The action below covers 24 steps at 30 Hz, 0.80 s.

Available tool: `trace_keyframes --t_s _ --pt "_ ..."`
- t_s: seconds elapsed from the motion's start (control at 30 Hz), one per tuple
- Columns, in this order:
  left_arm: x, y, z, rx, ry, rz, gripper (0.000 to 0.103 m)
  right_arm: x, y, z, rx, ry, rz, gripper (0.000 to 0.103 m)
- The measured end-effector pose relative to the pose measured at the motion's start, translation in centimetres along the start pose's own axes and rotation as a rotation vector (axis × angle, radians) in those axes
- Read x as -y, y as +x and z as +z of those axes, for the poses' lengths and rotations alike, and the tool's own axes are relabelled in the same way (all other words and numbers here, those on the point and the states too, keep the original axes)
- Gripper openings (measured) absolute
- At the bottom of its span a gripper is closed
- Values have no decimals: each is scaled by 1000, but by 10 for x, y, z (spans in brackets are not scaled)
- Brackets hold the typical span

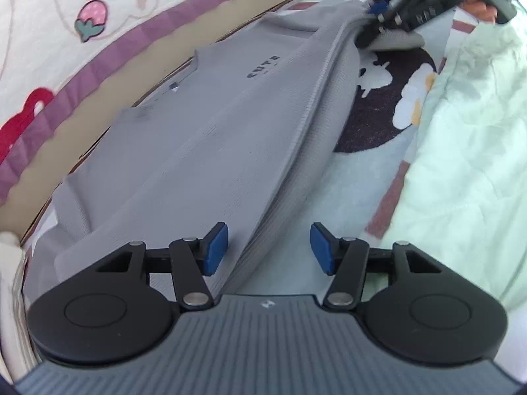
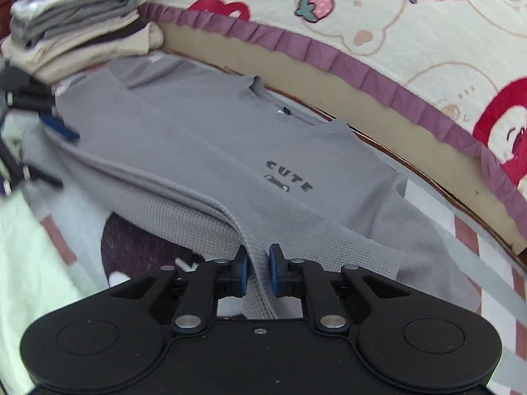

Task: Fold clothes
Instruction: 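Move both grippers across to the shirt's other side edge, then grasp the unfolded side edge with the right gripper while the left gripper grasps beside it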

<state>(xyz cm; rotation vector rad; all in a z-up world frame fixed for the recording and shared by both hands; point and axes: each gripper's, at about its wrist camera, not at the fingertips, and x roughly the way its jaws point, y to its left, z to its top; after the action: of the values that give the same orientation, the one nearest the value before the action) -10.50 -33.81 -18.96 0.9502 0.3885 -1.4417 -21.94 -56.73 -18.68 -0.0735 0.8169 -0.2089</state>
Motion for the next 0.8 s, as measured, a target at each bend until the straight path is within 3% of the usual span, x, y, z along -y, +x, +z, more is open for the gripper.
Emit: trace_keyframes --t_s 0.07,0.13,0.17,0.2,0.23,0.37,0.43,0.47,0.57,0.67,0.73,0.77,0.8 --pt "-4 7 5 -5 -12 32 64 4 -2 4 8 13 -1 12" --pt "-12 15 10 -16 -34 78 60 7 -3 8 11 17 -4 12" --pt "-16 18 12 -20 -57 92 36 8 -2 9 9 14 -2 12" --pt "-21 21 14 -23 -82 103 19 9 -1 10 7 12 -1 12" --pt "-27 21 17 -13 -119 89 9 9 0 10 4 8 -3 12" --pt "-49 18 30 18 -256 83 8 -1 3 5 -10 -27 -17 19" --pt "-60 18 35 29 -335 75 8 -12 4 0 -23 -52 -24 41" --pt "-66 18 37 33 -375 68 8 -18 5 -2 -26 -64 -27 44" --pt "-78 19 40 46 -447 59 8 -37 10 -6 -32 -118 -39 47" --pt "-87 23 41 60 -481 44 8 -58 26 -9 -39 -258 -133 48" --pt "-94 24 41 67 -510 28 8 -64 34 -8 -22 -324 -186 46" --pt "-97 24 40 70 -530 19 8 -63 36 -5 -12 -323 -196 39" --pt "-98 23 39 73 -544 7 8 -59 36 0 -5 -302 -197 12"
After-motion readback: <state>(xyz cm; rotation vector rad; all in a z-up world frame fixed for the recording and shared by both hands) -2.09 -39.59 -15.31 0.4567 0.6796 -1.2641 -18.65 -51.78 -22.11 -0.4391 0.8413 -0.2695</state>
